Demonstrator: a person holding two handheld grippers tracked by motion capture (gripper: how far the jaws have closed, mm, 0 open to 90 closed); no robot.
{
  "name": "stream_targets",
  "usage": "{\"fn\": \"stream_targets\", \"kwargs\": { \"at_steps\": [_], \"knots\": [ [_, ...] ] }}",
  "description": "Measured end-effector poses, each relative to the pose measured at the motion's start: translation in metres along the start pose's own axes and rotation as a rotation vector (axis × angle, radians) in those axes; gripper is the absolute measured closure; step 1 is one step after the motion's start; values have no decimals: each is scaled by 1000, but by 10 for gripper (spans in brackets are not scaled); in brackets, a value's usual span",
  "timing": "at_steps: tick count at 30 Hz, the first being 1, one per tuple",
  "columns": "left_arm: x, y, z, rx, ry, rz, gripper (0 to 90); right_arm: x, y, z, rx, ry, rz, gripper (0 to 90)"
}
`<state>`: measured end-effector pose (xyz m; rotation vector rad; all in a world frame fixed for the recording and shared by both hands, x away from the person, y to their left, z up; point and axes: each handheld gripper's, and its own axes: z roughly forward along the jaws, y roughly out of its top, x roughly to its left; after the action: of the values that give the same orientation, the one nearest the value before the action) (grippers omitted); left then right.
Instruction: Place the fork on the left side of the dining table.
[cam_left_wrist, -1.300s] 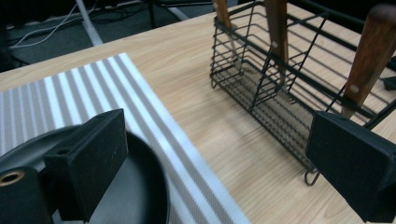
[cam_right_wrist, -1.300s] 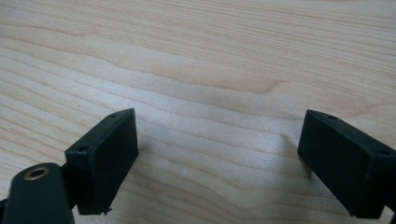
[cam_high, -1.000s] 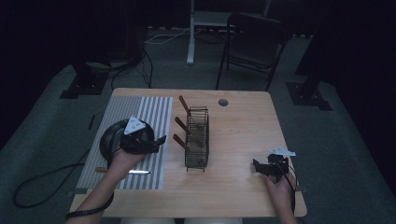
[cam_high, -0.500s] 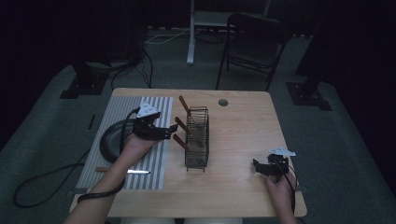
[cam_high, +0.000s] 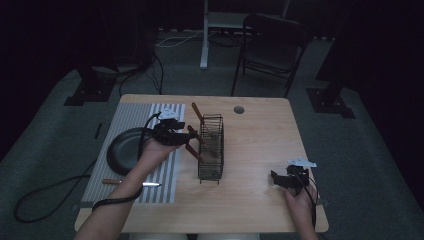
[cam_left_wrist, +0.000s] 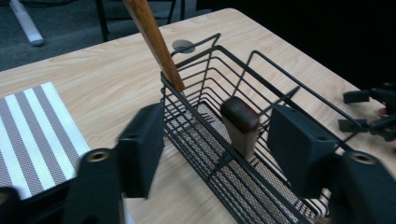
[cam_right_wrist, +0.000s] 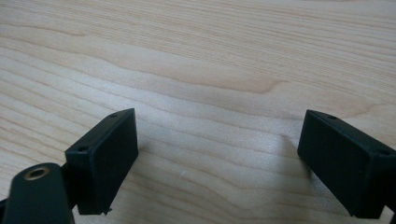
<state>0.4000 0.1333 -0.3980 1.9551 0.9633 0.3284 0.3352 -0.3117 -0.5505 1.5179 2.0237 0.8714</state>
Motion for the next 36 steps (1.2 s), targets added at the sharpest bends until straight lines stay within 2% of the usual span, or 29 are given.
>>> {"fn": "stream_targets", "kwargs": {
  "at_steps": [5, 10, 11, 12, 17, 19, 25, 27, 36],
  "knots": [
    [2, 0, 7, 8, -46, -39, 504, 0, 0, 0, 0, 0, 0, 119],
    [-1, -1, 9, 3, -68, -42, 645, 0, 0, 0, -1, 0, 2, 128],
    [-3, -2, 9, 1, -76, -37, 645, 0, 0, -1, -2, 0, 4, 134],
    [-3, -2, 9, -2, -86, -39, 706, 0, -1, -1, -3, 0, 2, 134],
    [0, -7, 7, -21, -134, -91, 744, 0, -1, -1, -4, 0, 2, 135],
    [-1, -8, 6, -23, -146, -91, 751, 0, -1, -1, -4, 0, 1, 134],
    [-9, -9, 2, -24, -131, -62, 761, 0, -1, -1, -4, 0, 2, 134],
    [-10, -9, 0, -26, -116, -63, 762, 0, -1, -1, -4, 0, 2, 134],
    [-12, -4, -15, -45, -126, -57, 766, 0, -1, -1, -5, -1, 2, 134]
  ]
}}
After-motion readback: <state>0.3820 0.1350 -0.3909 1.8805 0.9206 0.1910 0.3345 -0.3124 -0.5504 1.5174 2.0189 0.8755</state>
